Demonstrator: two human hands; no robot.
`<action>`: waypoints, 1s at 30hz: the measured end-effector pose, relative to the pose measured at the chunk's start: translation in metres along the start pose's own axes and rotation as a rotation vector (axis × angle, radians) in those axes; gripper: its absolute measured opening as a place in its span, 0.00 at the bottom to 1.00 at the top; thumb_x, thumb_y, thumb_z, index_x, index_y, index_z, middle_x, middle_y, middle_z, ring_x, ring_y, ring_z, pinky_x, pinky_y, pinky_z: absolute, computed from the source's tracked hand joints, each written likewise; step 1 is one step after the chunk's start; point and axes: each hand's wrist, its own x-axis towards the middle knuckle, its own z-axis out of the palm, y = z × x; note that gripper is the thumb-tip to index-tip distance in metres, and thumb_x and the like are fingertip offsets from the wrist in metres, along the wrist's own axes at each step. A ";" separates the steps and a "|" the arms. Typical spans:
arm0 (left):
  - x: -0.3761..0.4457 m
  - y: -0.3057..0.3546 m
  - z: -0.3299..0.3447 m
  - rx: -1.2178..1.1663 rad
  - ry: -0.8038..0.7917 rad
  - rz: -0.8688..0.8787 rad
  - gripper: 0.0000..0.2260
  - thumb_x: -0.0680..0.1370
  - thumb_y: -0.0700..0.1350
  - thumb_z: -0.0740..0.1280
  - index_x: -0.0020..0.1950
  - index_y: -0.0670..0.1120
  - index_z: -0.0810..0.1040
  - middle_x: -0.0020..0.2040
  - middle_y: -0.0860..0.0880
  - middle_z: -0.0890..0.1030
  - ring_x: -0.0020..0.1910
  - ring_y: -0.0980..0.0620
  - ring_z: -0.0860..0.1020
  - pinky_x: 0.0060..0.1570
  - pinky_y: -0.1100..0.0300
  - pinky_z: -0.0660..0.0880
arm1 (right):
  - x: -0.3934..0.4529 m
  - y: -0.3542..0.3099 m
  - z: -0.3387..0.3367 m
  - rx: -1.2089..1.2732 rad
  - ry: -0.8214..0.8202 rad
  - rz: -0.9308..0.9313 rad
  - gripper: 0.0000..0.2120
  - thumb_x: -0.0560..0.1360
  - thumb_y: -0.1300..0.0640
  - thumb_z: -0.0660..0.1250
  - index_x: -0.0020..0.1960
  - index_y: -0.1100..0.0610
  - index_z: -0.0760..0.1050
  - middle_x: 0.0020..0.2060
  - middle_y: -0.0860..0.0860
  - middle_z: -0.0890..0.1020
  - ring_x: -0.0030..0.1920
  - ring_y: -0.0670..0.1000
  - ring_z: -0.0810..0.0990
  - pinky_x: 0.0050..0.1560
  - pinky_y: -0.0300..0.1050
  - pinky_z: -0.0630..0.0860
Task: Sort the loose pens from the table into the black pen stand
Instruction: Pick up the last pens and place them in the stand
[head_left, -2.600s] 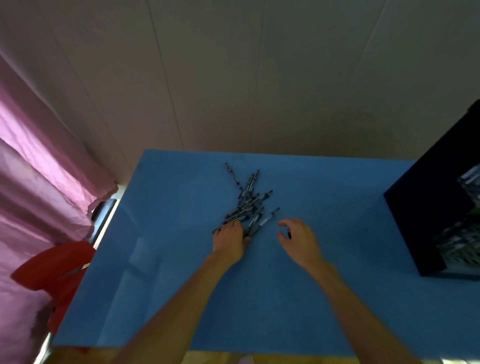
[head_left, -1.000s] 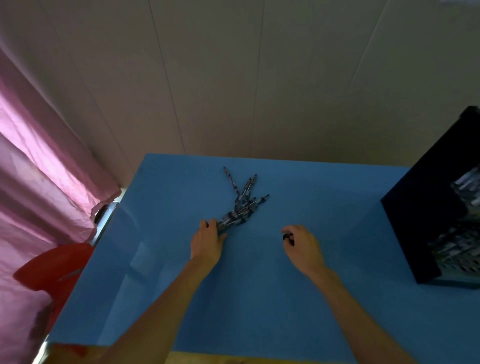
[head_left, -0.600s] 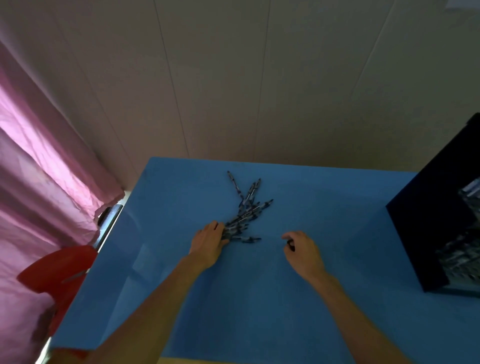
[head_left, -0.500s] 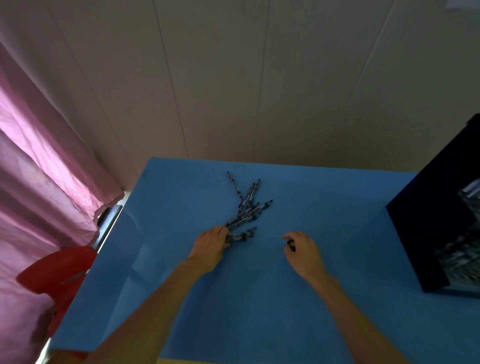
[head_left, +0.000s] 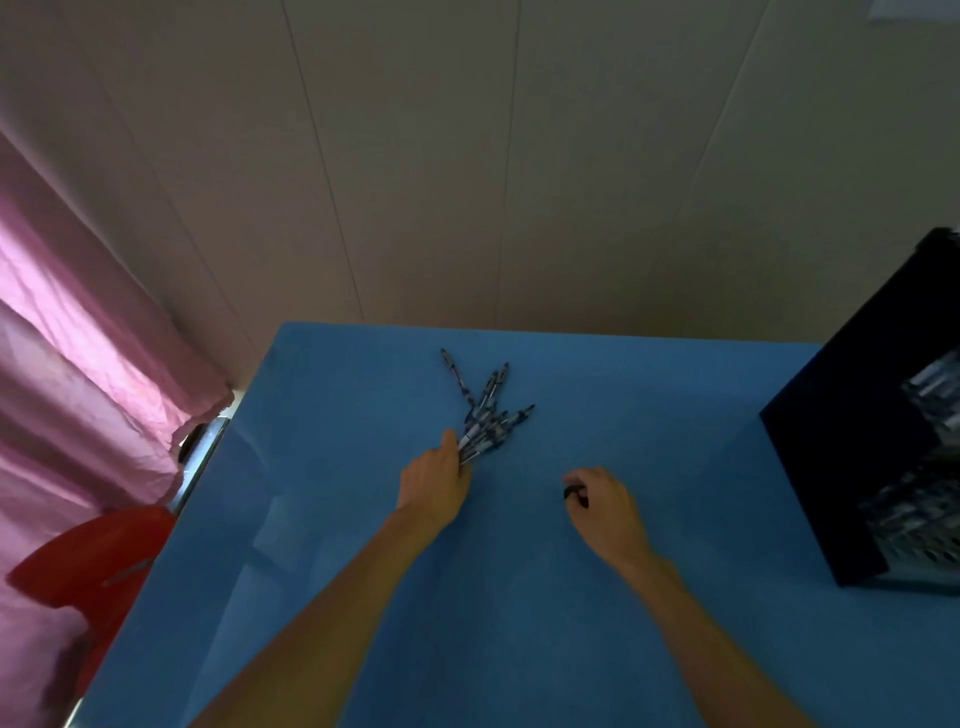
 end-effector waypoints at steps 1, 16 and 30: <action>0.002 -0.001 0.002 0.033 0.003 -0.012 0.06 0.83 0.47 0.59 0.55 0.45 0.64 0.35 0.49 0.72 0.30 0.50 0.69 0.28 0.56 0.63 | 0.000 0.001 -0.001 -0.004 0.000 0.000 0.11 0.79 0.64 0.65 0.60 0.58 0.80 0.56 0.52 0.80 0.51 0.50 0.81 0.56 0.46 0.79; 0.022 -0.012 0.014 0.252 -0.107 0.142 0.14 0.85 0.55 0.57 0.61 0.45 0.71 0.56 0.46 0.73 0.45 0.46 0.77 0.39 0.53 0.72 | 0.004 0.004 -0.002 -0.012 -0.003 0.009 0.11 0.80 0.63 0.64 0.60 0.58 0.79 0.57 0.52 0.80 0.52 0.50 0.80 0.56 0.43 0.78; 0.035 0.021 0.033 0.380 0.023 0.310 0.16 0.79 0.36 0.62 0.66 0.42 0.69 0.66 0.44 0.67 0.63 0.44 0.67 0.58 0.54 0.68 | 0.001 0.015 -0.010 0.001 0.003 0.031 0.10 0.78 0.65 0.66 0.56 0.56 0.80 0.55 0.51 0.80 0.51 0.48 0.79 0.53 0.38 0.76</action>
